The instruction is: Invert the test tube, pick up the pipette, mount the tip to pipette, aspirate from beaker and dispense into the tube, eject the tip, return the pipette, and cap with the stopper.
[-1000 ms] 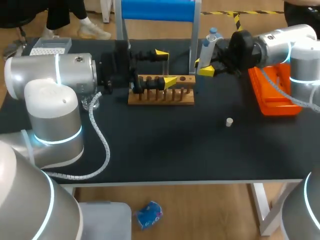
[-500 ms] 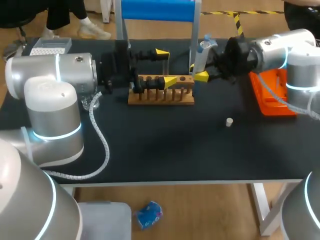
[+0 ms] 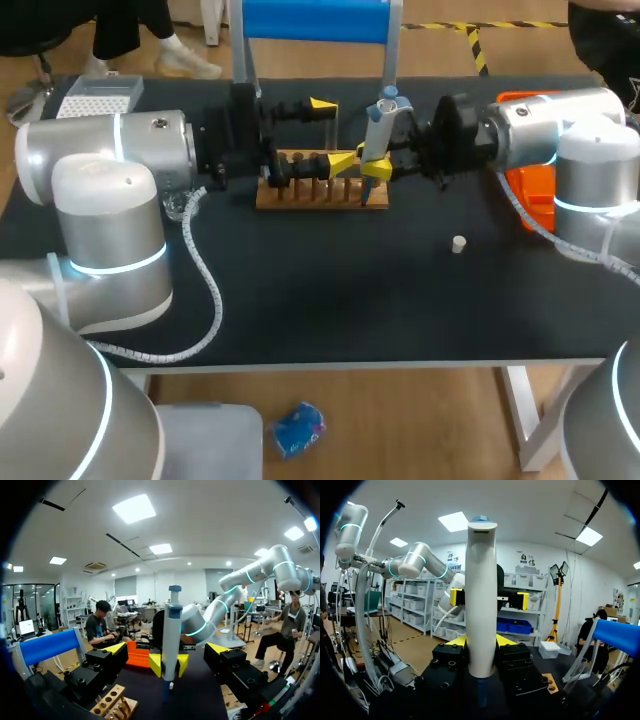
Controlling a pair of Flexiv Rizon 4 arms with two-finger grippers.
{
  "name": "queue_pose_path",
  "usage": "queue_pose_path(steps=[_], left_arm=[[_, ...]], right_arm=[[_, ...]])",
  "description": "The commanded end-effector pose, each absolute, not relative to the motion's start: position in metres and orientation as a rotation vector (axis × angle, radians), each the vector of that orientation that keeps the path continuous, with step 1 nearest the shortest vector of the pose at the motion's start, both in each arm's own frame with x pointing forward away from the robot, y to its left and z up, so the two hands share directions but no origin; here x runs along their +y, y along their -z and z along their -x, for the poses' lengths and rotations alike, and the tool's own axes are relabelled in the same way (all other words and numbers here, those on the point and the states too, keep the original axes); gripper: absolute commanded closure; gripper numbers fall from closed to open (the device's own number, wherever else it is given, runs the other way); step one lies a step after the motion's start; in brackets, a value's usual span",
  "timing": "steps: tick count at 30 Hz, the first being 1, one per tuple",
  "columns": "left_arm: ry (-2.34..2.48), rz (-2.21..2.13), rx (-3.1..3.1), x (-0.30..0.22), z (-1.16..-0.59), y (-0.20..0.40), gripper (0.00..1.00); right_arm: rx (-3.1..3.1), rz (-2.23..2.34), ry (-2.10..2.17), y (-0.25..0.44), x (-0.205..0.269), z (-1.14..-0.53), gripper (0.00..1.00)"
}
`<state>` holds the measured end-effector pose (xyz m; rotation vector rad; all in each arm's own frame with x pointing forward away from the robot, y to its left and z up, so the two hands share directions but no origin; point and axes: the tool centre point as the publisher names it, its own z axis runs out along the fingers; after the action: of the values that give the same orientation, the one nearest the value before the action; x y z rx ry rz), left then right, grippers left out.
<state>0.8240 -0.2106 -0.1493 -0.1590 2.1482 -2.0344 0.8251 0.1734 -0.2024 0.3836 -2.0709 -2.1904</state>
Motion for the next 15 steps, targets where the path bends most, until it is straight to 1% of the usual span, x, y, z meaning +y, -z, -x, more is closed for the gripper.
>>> queue_pose_path(steps=[1,15], left_arm=[[2.033,0.165,2.139,-0.2148,-0.8241,0.1505,0.00],[2.020,0.175,2.152,-0.2210,-0.8277,0.1525,0.00]], right_arm=[[-2.076,-0.376,2.196,0.2025,0.1747,-0.8233,1.00],[-2.086,-0.357,2.174,0.2079,0.1791,-0.8233,1.00]])
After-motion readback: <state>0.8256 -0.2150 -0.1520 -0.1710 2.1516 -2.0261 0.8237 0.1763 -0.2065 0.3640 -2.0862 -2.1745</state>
